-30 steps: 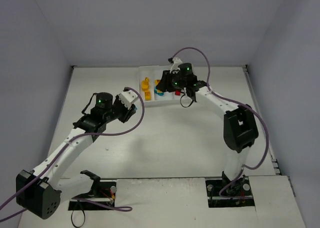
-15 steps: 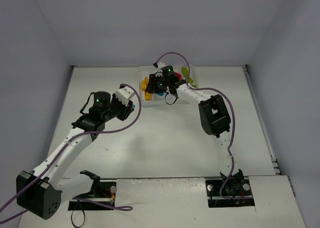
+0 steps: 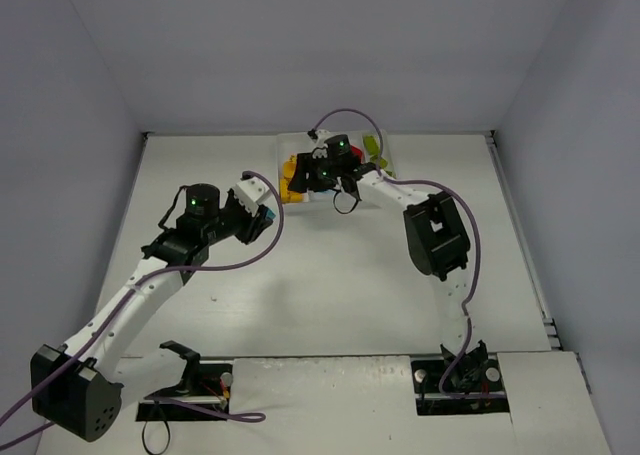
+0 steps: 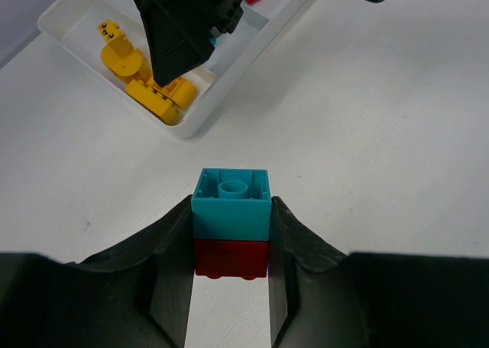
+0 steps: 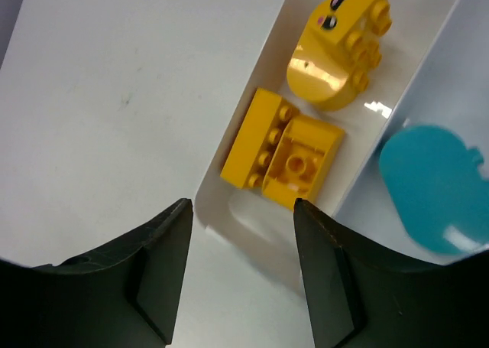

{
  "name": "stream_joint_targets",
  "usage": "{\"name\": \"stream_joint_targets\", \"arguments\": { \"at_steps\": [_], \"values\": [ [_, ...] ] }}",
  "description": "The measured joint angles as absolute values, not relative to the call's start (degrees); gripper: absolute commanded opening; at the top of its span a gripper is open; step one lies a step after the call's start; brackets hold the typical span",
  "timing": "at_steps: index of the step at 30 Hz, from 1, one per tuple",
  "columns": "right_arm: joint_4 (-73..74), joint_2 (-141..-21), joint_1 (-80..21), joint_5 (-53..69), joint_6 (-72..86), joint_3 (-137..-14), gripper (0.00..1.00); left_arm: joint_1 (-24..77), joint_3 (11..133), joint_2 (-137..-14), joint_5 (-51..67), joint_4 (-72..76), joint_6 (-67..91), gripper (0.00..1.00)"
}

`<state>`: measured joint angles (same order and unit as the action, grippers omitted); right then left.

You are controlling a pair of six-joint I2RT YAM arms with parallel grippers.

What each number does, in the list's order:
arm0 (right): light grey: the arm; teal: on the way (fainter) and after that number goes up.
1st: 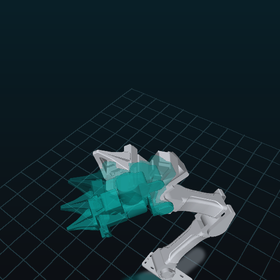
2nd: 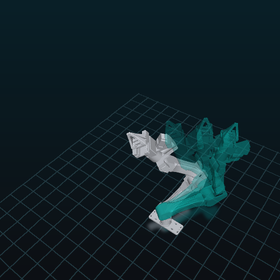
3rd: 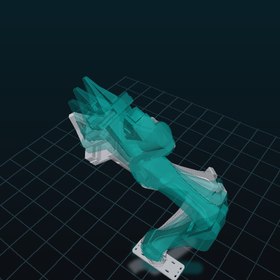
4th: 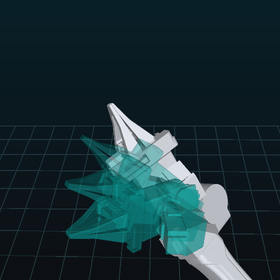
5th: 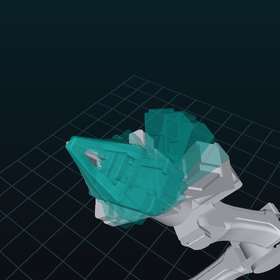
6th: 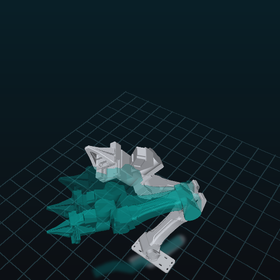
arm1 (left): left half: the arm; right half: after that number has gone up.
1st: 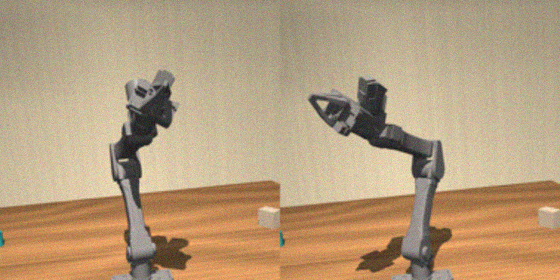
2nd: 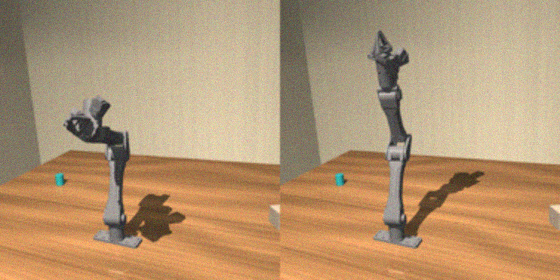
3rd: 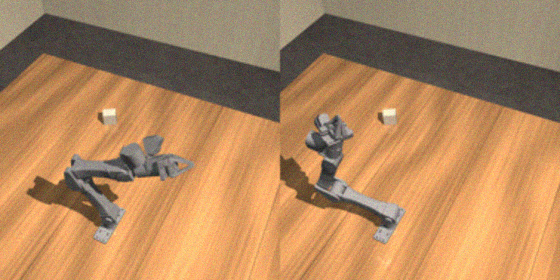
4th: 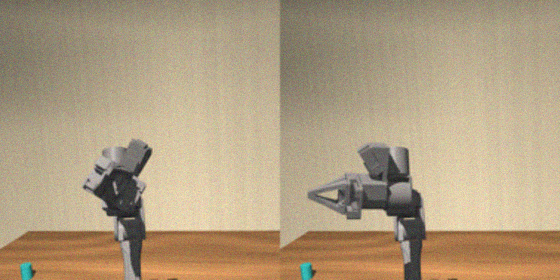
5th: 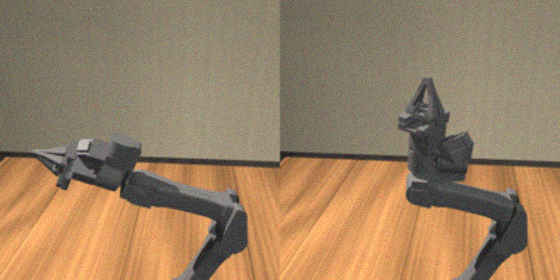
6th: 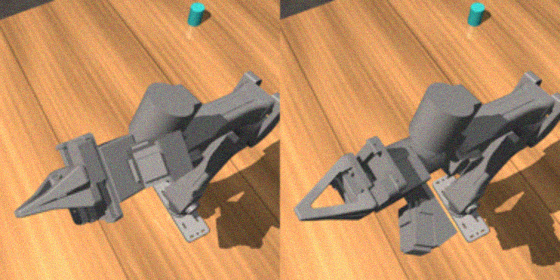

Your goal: Sort the legos into containers by color

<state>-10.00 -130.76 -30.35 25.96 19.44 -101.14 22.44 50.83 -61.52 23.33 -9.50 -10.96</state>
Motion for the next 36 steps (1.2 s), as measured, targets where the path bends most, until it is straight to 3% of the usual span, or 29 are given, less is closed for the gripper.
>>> {"name": "stream_joint_targets", "arguments": {
  "at_steps": [4,11,16,25,36],
  "values": [
    [-9.7,-120.0,-30.3,28.4,20.1,-90.9,0.53,22.4,50.7,-59.7,26.3,-9.1,-13.0,0.07],
    [-14.2,-95.4,-31.4,33.4,23.4,-77.6,0.66,22.6,49.4,-56.4,30.7,-8.6,-16.9,0.11],
    [-18.7,-85.0,-35.8,34.8,26.0,-71.0,0.68,24.1,47.9,-55.4,32.4,-8.8,-20.0,0.12],
    [-22.1,-83.0,-40.2,34.8,31.2,-58.5,0.69,26.3,46.8,-51.8,34.3,-8.2,-22.8,0.16],
    [-24.6,-81.8,-40.2,34.7,33.5,-57.1,0.68,27.4,46.0,-51.9,34.7,-7.9,-24.3,0.16]
  ]
}}
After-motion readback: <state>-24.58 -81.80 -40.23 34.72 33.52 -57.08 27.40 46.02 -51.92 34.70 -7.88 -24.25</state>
